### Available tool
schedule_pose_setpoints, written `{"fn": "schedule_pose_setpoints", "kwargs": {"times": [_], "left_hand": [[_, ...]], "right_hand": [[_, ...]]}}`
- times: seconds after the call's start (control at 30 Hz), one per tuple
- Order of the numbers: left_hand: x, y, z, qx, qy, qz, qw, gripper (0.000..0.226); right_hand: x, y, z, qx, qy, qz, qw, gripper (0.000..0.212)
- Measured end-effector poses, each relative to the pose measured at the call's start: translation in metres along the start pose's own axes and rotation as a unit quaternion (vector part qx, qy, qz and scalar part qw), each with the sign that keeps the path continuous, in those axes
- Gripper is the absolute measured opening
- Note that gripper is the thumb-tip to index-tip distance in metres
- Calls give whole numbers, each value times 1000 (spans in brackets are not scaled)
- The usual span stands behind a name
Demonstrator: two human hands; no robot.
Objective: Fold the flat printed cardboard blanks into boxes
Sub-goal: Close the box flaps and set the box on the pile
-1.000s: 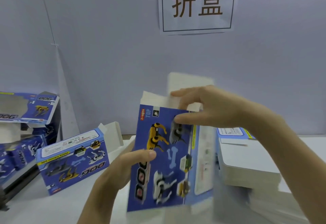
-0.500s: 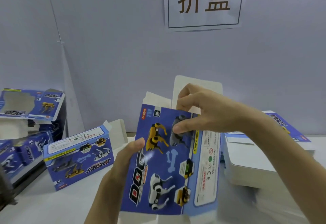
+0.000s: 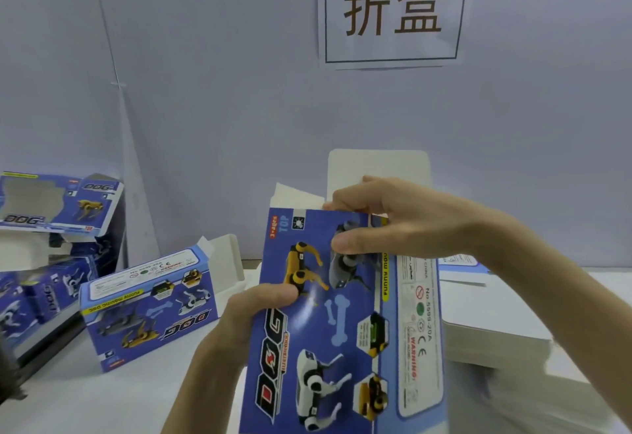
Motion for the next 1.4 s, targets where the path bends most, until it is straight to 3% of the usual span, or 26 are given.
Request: {"fn": "schedule_pose_setpoints", "kwargs": {"times": [0.07,0.1,0.17,0.27,0.3,0.37,0.4,0.43,0.5,0.6,0.67,0.73,0.8,0.87,0.93,1.03,1.1,1.17,1.23,1.4], "left_hand": [[-7,-14,6,13,11,-115,993,22],[-9,-17,9,12,-3,-161,987,39],[0,-14,12,30,-50,-141,988,62],[11,1,18,48,-125,92,987,43],[13,10,20,55,-159,197,966,38],[8,30,22,98,-219,418,876,43],[4,35,23,118,-243,478,836,47],[3,38,24,128,-258,492,822,48],[4,36,25,94,-260,443,853,45],[10,27,21,-6,-186,359,915,57],[15,17,17,-111,-126,205,964,75],[17,2,15,-168,-90,21,981,94],[19,-12,9,-181,-105,-58,976,77],[23,-21,1,-223,-113,-19,968,43],[27,-20,-4,-250,-104,35,962,37],[28,-10,-2,-214,-105,67,969,43],[26,-4,1,-144,-119,122,975,60],[26,-6,0,-84,-111,152,979,85],[26,-16,-3,-45,-89,119,988,97],[22,-26,-2,-107,-59,36,992,106]], "right_hand": [[1,2,3,-26,-21,-2,999,26],[2,4,5,-71,-29,-9,997,25],[2,10,13,-171,-66,-5,983,31],[-8,22,26,-175,-116,112,971,28],[-12,25,33,-147,-121,170,967,27],[-21,27,45,-132,-132,277,943,37],[-24,26,51,-119,-144,321,929,39],[-28,22,56,-85,-159,361,915,38],[-33,10,68,58,-187,441,876,33],[-43,-14,74,283,-202,541,766,24],[-45,-32,72,421,-197,576,672,22],[-45,-51,68,533,-197,559,604,16],[-44,-70,60,573,-198,510,610,18],[-45,-83,54,588,-198,458,636,27],[-47,-86,51,622,-191,422,631,38],[-52,-80,54,662,-169,442,580,38],[-57,-78,58,647,-160,483,568,35],[-58,-80,59,631,-130,505,574,33],[-57,-85,57,631,-107,507,577,46],[-54,-92,48,605,-86,483,628,41]]}}
Point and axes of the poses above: each hand's wrist, its own x-axis towards the middle knuckle, its own y-axis out of the back of the hand, z = x × y, the point moved 3 cm from there along x, towards the middle knuckle, and after that the axes turned 15 degrees about y, right-handed, at the moved point
